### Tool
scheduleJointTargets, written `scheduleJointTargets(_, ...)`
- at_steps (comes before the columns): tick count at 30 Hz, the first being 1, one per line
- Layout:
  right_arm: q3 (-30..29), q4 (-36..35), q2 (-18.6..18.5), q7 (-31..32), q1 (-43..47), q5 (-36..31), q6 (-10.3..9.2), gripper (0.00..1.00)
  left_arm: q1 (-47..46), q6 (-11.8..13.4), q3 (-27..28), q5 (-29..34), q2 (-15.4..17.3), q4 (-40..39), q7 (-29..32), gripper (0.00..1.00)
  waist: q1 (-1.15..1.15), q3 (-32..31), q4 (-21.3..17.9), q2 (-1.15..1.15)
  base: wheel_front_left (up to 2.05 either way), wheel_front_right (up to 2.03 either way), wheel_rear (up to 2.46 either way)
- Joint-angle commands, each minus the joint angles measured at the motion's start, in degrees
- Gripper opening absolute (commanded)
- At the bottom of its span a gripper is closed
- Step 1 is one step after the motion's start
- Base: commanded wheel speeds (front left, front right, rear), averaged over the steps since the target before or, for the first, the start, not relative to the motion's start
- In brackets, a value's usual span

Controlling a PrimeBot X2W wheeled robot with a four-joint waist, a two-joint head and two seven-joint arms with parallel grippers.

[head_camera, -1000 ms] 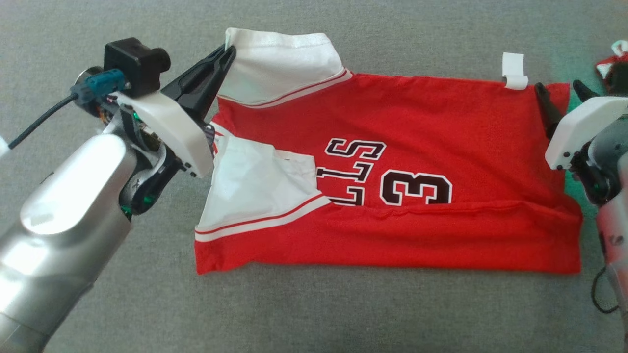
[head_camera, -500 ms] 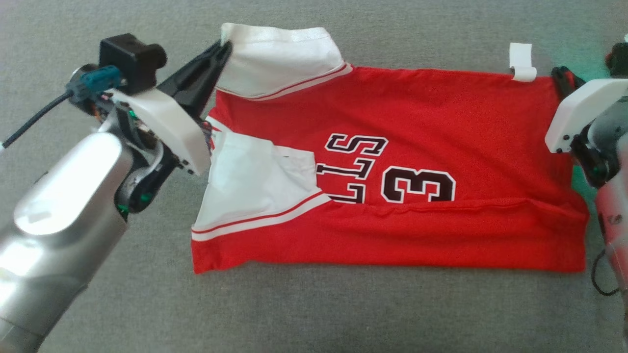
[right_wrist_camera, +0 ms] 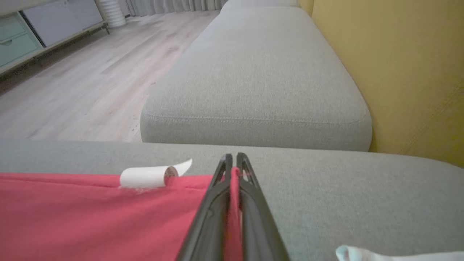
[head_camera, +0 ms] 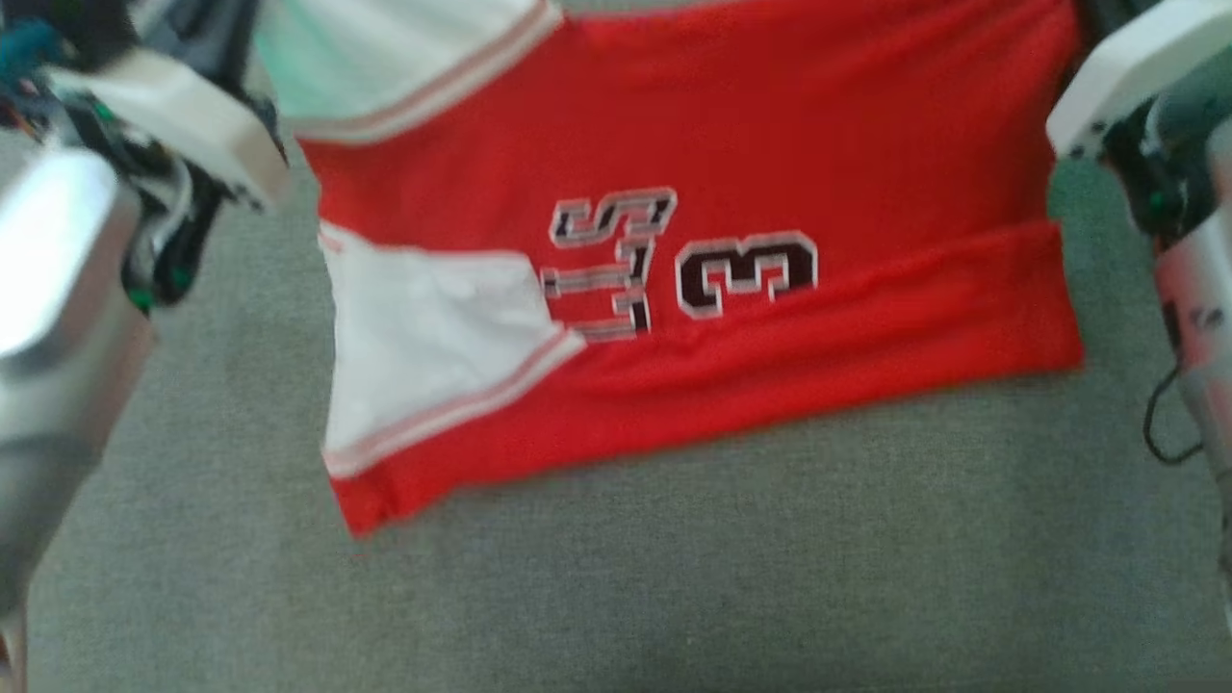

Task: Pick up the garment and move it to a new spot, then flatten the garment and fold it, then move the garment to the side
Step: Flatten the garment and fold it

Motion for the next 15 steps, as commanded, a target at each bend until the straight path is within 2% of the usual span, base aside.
scheduleJointTargets(1, 0.5, -1.4, 0.5, -0.9, -2.3, 0.7, -0.04, 0.0, -4.0, -0.1, 3.1, 0.6, 1.9, 0.1, -0.9, 0.0, 0.0, 0.6, -0.4, 0.0, 0.0, 0.0, 0.0)
scheduleJointTargets(8, 0.7, 2.8, 1.7, -5.1, -7.4, 3.4, -0.04, 0.0, -10.1, -2.2, 3.8, 1.0, -1.6, 8.7, -5.1, 0.0, 0.0, 1.6, -0.7, 0.0, 0.0, 0.0, 0.0)
scheduleJointTargets(15, 4.1, 5.6, 0.3, -6.4, -5.5, 7.2, -0.04, 0.0, -8.3, -5.2, 1.4, -0.5, -3.9, 12.6, -5.8, 0.0, 0.0, -0.1, 0.7, 0.0, 0.0, 0.0, 0.0)
